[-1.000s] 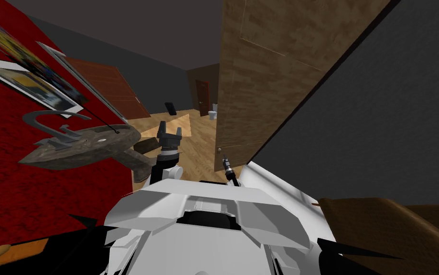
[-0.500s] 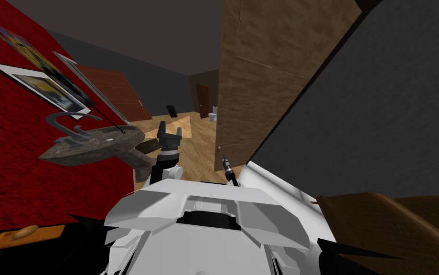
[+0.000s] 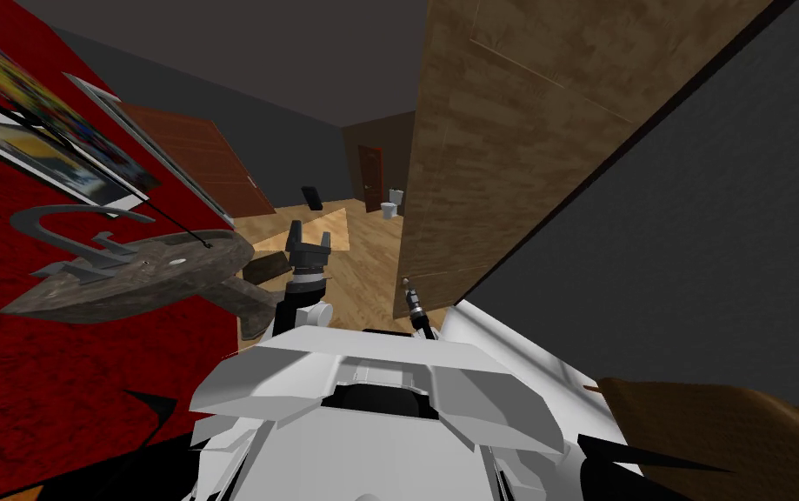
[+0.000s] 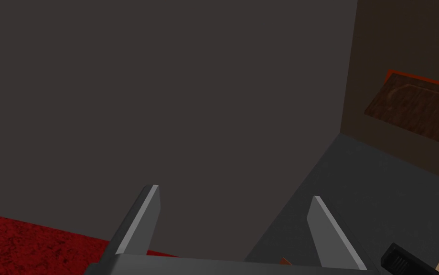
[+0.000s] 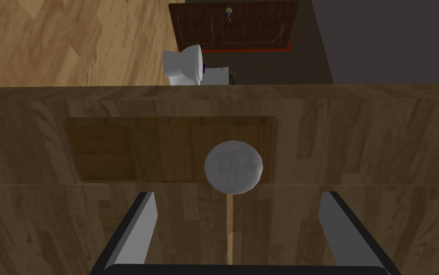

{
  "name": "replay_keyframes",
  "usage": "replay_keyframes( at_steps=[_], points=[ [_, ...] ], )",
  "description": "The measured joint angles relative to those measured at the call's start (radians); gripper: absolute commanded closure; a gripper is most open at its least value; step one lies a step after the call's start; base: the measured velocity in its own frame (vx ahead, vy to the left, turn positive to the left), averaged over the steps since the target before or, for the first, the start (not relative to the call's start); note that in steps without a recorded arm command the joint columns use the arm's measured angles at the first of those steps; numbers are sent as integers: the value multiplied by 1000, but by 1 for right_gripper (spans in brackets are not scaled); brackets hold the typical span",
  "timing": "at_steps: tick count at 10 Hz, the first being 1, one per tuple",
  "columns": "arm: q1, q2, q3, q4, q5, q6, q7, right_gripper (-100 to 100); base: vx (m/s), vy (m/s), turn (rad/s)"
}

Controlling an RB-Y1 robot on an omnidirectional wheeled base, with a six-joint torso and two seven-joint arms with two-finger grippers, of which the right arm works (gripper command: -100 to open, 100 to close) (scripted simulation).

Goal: Push the door open

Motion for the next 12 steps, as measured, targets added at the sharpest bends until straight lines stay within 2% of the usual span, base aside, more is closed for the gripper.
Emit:
replay_keyframes(
  at_steps=[2,3,8,10,12],
  points=[
    [1,5,-4,6,-1,-10,2,-100,171,43,7],
    [2,6,-3,5,-1,-12,2,100,-24,0,6],
    [2,5,-3,8,-1,-7,3,100,-16,-4,2],
    [1,7,-8,19,-3,-8,4,100,104,71,-45],
    [8,5,-25,11,-8,8,11,100,169,139,-70]
  ],
)
